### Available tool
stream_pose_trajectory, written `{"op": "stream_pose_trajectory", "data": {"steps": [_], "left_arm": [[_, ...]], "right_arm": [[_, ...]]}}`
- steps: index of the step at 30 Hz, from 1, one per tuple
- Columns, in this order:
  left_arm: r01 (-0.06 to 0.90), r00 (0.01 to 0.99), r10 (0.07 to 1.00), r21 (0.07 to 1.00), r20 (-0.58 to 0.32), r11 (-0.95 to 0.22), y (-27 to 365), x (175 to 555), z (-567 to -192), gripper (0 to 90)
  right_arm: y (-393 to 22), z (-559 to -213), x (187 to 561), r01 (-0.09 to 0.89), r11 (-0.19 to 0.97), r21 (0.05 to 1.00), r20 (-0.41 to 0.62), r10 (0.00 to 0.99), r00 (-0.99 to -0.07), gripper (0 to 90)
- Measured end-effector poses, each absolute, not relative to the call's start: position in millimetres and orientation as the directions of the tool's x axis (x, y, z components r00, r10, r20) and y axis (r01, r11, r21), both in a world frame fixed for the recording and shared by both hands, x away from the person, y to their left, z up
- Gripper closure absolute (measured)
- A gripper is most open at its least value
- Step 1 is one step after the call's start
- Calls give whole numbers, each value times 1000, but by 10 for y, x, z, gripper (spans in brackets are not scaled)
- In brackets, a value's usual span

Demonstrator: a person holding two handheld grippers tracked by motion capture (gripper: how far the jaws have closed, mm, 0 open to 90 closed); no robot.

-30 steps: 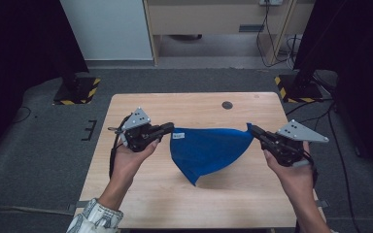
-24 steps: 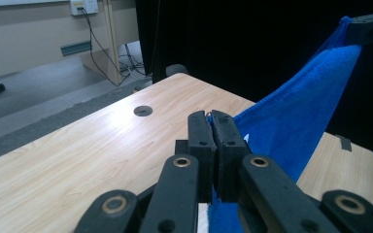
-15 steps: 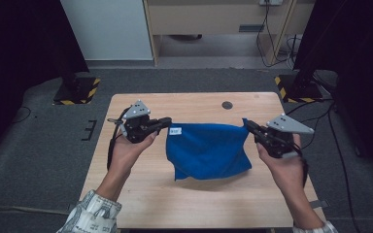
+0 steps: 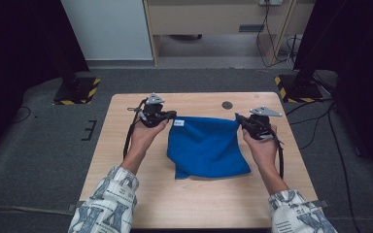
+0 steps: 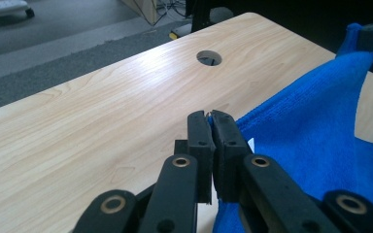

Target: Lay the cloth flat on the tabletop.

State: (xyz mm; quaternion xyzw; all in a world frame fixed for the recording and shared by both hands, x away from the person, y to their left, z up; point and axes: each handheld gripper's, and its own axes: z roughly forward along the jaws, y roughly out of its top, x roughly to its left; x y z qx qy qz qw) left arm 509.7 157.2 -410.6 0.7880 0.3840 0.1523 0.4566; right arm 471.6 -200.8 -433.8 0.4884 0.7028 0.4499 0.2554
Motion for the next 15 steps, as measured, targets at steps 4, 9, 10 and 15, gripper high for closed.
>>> {"op": "stream_pose_trajectory", "data": {"steps": [4, 9, 10, 15], "left_arm": [[469, 650, 752, 834, -105, -289, 1469, 5296, -4162, 874], [474, 637, 763, 835, -105, -280, 1391, 5486, -4232, 874], [478, 636, 764, 833, -109, -279, 1387, 5512, -4250, 874], [501, 623, 776, 812, -98, -299, 1355, 5664, -4363, 874]], "right_arm": [[-2027, -4440, 4888, 472, 109, 875, 79, 929, -362, 883], [-2055, -4546, 5092, 499, 97, 861, 87, 939, -333, 883], [-2057, -4566, 5133, 506, 99, 857, 85, 941, -328, 883], [-2059, -4648, 5291, 520, 101, 848, 84, 944, -320, 882]]}}
